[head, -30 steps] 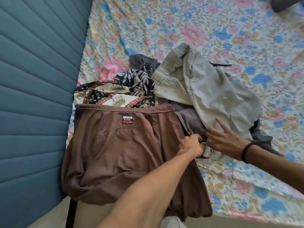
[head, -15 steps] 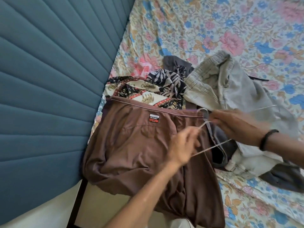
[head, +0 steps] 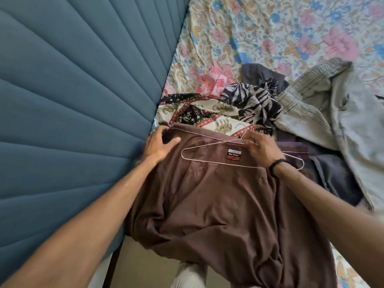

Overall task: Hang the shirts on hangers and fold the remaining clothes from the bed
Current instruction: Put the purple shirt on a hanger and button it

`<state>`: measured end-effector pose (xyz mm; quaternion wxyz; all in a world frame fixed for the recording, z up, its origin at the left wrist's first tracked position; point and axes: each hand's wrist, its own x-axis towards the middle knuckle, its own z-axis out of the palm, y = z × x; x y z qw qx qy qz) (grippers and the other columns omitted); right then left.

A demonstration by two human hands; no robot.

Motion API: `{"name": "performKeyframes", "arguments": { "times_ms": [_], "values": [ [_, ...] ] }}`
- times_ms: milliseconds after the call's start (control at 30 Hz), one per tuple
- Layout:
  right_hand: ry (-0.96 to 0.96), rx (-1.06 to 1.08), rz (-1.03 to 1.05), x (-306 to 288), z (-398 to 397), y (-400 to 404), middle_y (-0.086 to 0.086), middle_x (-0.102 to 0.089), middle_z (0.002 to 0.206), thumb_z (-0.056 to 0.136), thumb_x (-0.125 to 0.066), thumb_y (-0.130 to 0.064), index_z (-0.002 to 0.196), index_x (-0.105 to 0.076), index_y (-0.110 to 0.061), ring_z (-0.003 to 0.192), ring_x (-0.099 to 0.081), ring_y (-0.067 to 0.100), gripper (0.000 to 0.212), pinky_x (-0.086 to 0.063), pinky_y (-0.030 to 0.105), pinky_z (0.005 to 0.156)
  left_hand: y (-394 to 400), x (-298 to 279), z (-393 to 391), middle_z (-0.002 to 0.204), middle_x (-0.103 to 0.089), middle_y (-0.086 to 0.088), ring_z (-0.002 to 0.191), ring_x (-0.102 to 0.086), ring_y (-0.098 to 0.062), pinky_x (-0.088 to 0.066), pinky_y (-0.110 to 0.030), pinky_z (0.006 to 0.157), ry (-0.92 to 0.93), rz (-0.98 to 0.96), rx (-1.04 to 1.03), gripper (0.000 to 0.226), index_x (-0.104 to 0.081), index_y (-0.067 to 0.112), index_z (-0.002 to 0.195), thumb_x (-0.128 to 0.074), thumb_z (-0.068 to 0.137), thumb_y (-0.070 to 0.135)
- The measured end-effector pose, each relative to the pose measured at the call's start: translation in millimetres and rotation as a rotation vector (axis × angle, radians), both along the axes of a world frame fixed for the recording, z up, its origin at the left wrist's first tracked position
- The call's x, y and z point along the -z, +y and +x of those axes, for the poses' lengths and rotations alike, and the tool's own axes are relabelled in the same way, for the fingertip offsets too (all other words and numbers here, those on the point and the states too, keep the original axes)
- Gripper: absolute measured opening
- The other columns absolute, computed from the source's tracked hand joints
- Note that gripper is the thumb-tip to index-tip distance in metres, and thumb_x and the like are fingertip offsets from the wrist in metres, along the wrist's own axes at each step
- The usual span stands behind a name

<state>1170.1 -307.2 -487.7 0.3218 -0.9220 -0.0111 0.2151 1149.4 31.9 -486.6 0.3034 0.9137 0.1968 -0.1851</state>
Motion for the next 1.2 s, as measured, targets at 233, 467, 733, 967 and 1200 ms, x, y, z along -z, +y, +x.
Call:
{"name": "performKeyframes", "arguments": {
  "times_ms": [233,467,733,967,1200],
  "values": [
    [-0.037,0.070,-0.009,16.3,-8.8,1.6,0.010,-0.073,0.092,0.099,-0.061,-0.010,0.102,-0.071,-0.013,0.091,-0.066,0.031,0.012,-0.048,0.039,0.082,21.0,-53.1,-5.3,0.089,-0.068,-0.016,0.084,-0.066,-0.042,-0.051,-0.040,0.071,-0.253,0.304,0.117,0.018,-0.079,0.017,0.101,-0.073,0.092,0.032],
    [-0.246,0.143,0.062,37.0,-44.4,31.3,0.014,-0.065,0.095,0.094,-0.056,-0.010,0.092,-0.069,-0.008,0.090,-0.053,0.027,0.013,-0.038,0.036,0.082,-90.1,-84.1,-56.9,0.077,-0.070,-0.014,0.070,-0.064,-0.041,-0.046,-0.040,0.059,-0.222,0.174,0.090,0.025,-0.068,0.013,0.081,-0.064,0.098,0.032],
    [-0.273,0.050,-0.030,65.7,-38.4,7.7,0.019,-0.063,0.104,0.099,-0.045,-0.018,0.104,-0.069,-0.004,0.090,-0.058,0.042,0.028,-0.050,0.051,0.083,-197.3,3.0,-84.8,0.154,-0.044,-0.018,0.135,-0.048,-0.038,-0.040,-0.046,0.105,0.167,-0.094,0.193,0.074,-0.024,0.009,0.160,-0.061,0.100,0.033],
    [-0.323,0.178,-0.015,52.3,-50.6,21.5,0.017,-0.060,0.105,0.095,-0.055,-0.017,0.104,-0.069,-0.009,0.092,-0.054,0.038,0.018,-0.048,0.050,0.086,-126.8,1.5,-134.9,0.119,-0.061,-0.013,0.106,-0.059,-0.036,-0.052,-0.049,0.092,-0.108,0.085,0.135,0.065,-0.051,0.015,0.134,-0.070,0.087,0.057],
    [-0.347,0.718,-0.250,21.7,-165.0,-98.3,0.016,-0.060,0.116,0.088,-0.071,-0.026,0.118,-0.067,-0.014,0.111,-0.054,0.035,0.033,-0.040,0.041,0.097,-39.7,0.5,-186.2,0.144,-0.052,-0.008,0.131,-0.052,-0.032,-0.046,-0.051,0.109,0.207,0.070,0.095,0.094,-0.039,0.032,0.148,-0.060,0.072,0.083]
  ]
}}
